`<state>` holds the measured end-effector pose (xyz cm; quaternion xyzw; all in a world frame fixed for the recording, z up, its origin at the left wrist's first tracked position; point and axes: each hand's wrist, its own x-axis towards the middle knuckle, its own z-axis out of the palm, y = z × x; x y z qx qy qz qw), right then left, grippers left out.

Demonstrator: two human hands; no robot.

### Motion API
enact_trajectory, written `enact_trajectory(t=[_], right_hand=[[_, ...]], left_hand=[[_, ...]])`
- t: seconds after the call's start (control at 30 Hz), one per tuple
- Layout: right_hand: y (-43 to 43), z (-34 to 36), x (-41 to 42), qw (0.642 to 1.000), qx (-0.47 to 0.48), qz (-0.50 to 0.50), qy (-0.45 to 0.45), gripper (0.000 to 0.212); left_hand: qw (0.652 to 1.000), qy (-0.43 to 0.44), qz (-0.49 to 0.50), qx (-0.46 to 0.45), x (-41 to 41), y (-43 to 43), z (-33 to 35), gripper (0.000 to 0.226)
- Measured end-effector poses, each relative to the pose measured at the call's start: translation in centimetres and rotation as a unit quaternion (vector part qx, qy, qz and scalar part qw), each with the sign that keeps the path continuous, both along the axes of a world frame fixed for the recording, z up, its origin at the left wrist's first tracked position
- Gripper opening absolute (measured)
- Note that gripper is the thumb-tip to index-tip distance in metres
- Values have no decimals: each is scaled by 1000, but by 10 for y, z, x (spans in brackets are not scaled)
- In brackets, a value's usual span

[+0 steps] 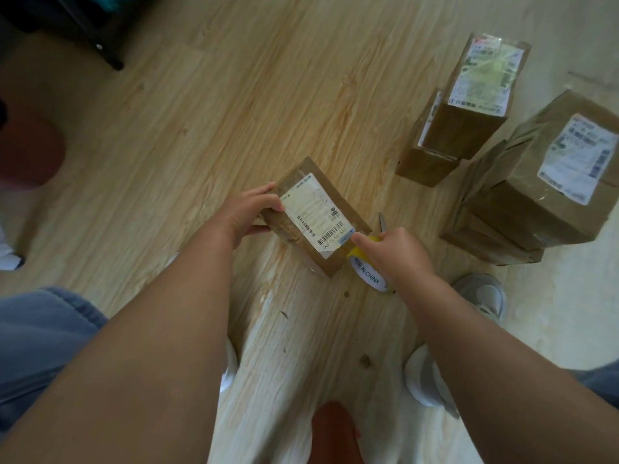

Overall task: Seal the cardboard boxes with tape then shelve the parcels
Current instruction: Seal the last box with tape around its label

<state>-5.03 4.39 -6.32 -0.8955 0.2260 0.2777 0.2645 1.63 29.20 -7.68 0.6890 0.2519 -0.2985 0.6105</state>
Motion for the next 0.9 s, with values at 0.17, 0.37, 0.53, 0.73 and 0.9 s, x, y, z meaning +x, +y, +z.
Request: enact_trajectory(t=[0.17,0.37,0.53,0.73,0.9], right_hand=[[13,-1,11,1000,-26,-7,5,48],[31,5,25,998,-61,0,9,41],[38,12,29,997,-79,9,21,36],[43,18,32,996,-80,29,13,42],[32,14,27,998,54,-22,13,55]], left_hand=[[996,-29,-2,90,-2,-10,-6,69],[908,-207,-165,324,3,-16,-6,69],[786,-272,-340,439,-1,-33,-9,79],[802,-212,-387,403,-15,-28,-29,72],[787,-180,-421,413,-15,-33,-33,65]])
